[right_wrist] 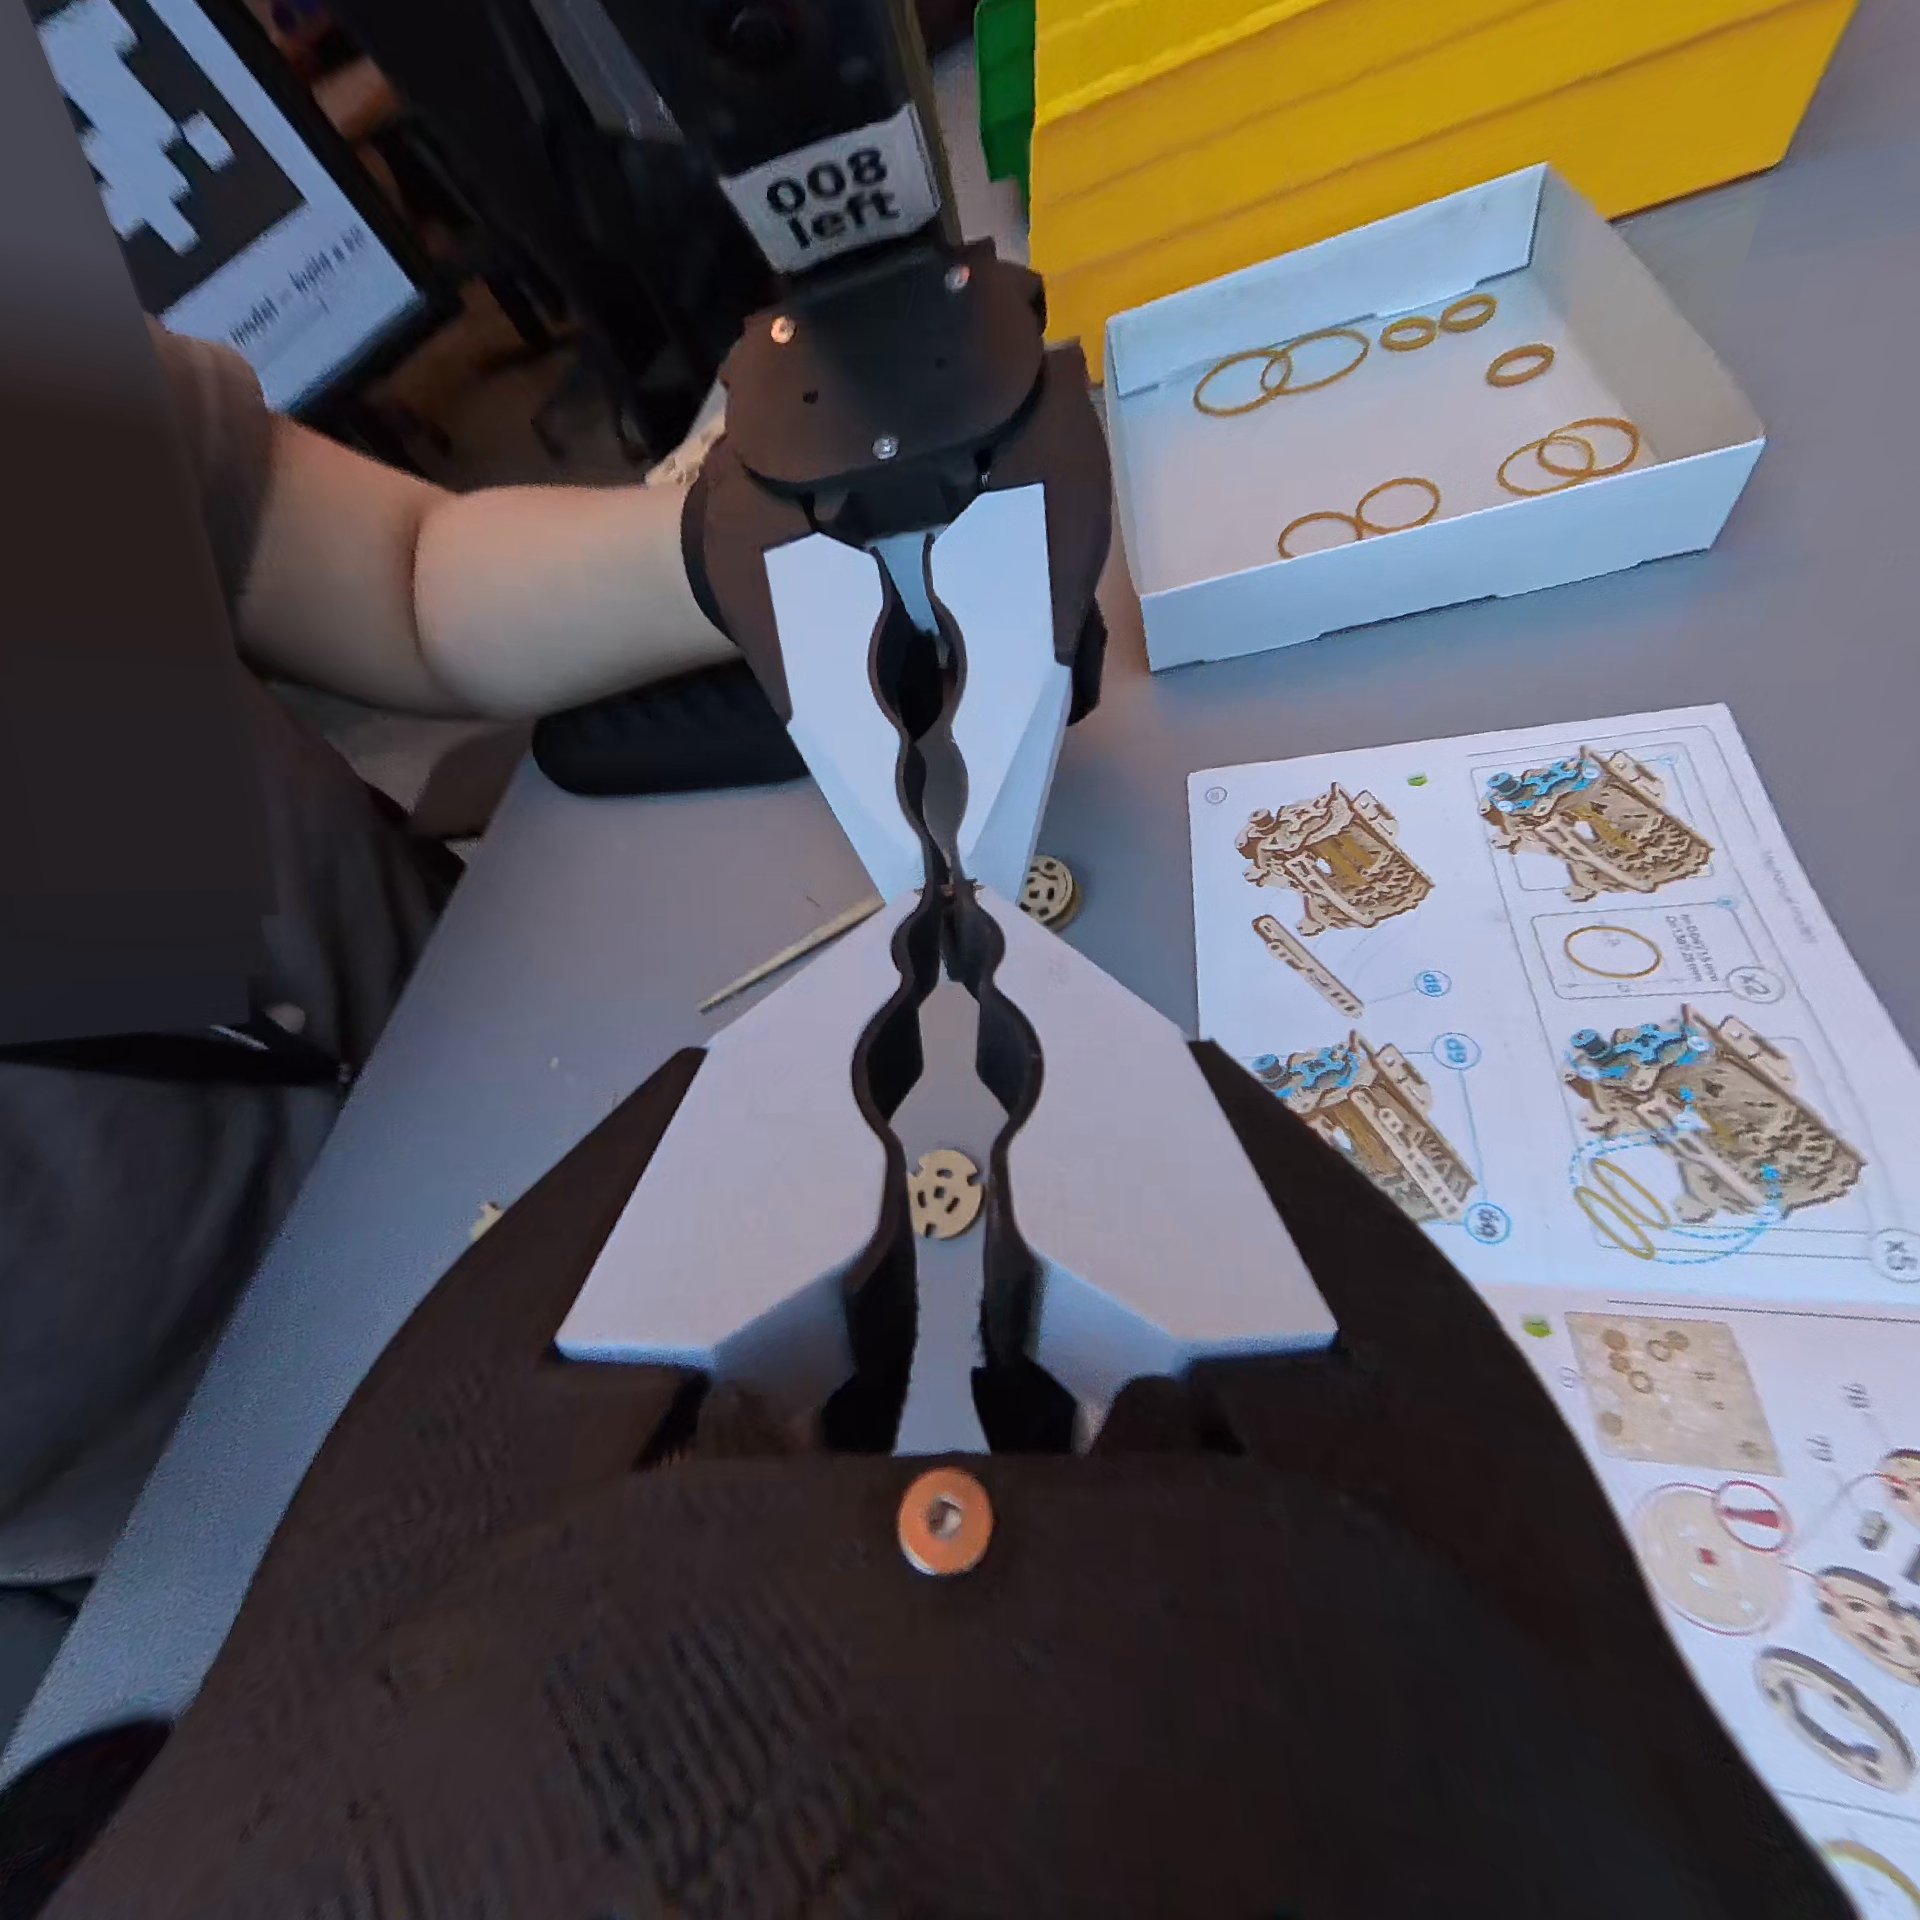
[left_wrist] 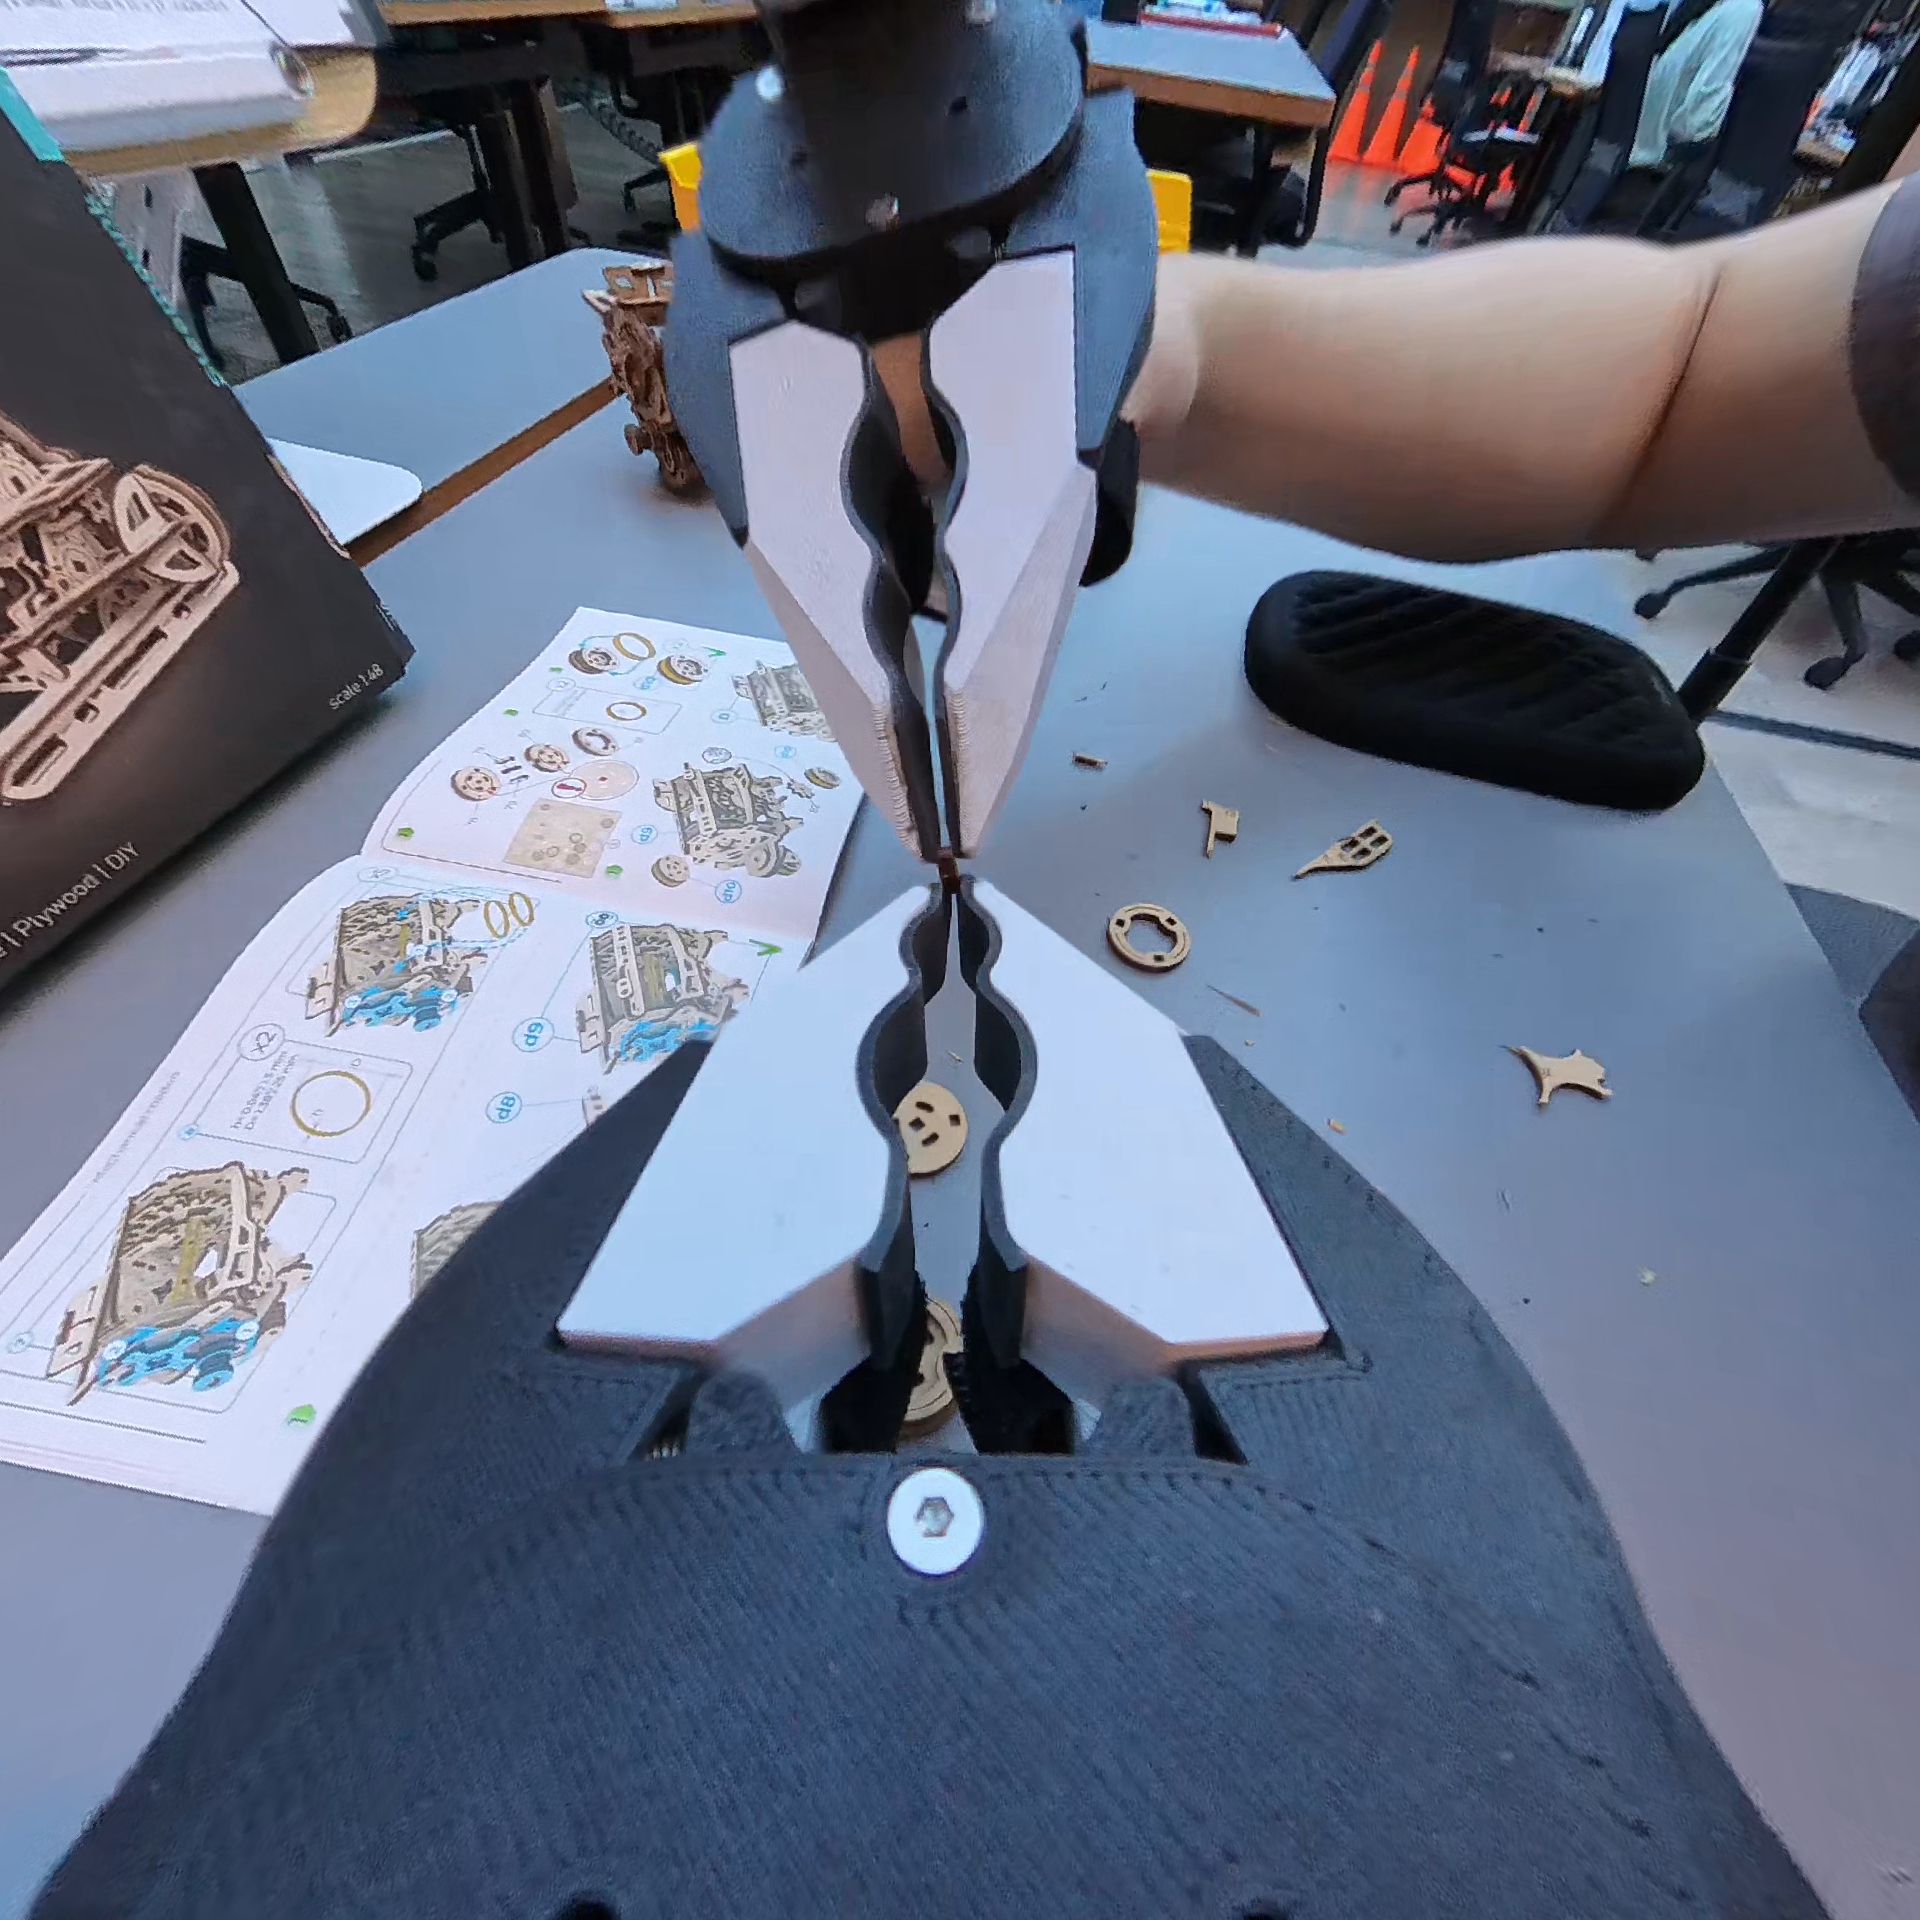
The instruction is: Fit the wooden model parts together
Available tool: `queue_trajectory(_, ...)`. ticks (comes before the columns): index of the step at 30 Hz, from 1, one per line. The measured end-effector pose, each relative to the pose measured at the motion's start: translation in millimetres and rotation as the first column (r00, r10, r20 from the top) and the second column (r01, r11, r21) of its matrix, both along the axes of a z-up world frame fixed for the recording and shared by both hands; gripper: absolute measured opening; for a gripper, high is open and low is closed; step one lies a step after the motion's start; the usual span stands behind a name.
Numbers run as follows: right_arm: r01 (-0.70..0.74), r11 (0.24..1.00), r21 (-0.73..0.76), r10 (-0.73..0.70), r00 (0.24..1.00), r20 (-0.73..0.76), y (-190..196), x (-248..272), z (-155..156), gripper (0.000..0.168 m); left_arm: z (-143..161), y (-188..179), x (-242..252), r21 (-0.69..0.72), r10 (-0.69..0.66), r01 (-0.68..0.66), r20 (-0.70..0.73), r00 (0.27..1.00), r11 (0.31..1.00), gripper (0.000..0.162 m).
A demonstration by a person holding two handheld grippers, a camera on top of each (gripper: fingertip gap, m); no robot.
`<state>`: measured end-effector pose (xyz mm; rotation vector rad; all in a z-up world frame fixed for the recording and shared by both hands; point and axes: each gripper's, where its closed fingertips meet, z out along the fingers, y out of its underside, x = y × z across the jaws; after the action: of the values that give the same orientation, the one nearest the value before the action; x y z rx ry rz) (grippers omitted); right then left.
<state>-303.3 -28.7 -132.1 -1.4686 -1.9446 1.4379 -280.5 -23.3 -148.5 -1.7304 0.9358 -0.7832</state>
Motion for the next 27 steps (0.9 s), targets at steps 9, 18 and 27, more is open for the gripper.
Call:
queue_trajectory(9,-0.150,0.965,0.215,0.128,0.985,0.112,2.3,1.7,-1.9,0.006,-12.5,-3.8,1.3,-0.018,-0.022,0.020,-0.079,0.997,1.000,0.000)
queue_trajectory(18,-0.184,0.962,0.202,0.154,0.976,0.154,-3.1,-0.3,-10.1,0.007,-14.6,-4.4,0.8,-0.032,-0.029,0.026,-0.079,0.996,0.999,0.000)
queue_trajectory(27,-0.205,0.954,0.220,0.167,0.969,0.180,-5.4,0.7,-16.1,0.005,-16.5,-5.3,1.1,-0.034,-0.035,0.032,-0.092,0.995,0.999,0.000)
